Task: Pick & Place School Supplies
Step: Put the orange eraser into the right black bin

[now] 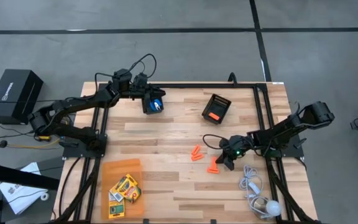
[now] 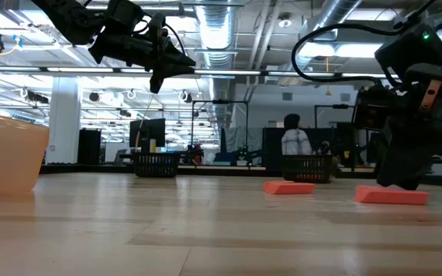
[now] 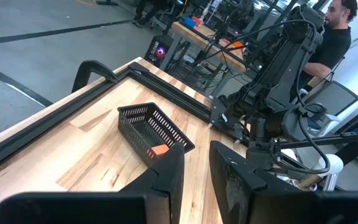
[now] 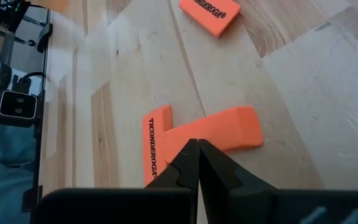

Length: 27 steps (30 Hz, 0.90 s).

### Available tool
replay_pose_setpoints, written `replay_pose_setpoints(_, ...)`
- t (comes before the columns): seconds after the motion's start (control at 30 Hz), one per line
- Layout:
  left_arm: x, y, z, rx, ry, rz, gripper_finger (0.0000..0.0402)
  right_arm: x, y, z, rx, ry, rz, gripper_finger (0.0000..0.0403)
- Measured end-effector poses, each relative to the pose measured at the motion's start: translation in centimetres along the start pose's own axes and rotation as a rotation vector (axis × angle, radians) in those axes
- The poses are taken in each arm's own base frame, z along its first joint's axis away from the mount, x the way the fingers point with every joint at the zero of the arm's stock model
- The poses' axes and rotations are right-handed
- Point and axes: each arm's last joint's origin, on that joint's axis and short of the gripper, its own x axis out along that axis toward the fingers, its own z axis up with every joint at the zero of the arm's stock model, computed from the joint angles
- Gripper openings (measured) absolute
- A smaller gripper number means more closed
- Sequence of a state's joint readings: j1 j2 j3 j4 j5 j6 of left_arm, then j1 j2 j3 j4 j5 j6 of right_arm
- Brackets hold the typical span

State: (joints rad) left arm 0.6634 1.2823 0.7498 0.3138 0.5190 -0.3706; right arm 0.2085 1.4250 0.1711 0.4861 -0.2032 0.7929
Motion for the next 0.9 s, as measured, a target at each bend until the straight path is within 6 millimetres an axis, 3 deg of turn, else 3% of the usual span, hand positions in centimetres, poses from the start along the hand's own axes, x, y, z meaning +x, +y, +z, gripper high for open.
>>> replay_pose_setpoints(0.9, 0.0, 0.0, 0.0, -0.001, -0.001, 0.001, 0.0072, -0.06, 0.0, 0.24, 0.128, -0.019, 0.008, 0.0)
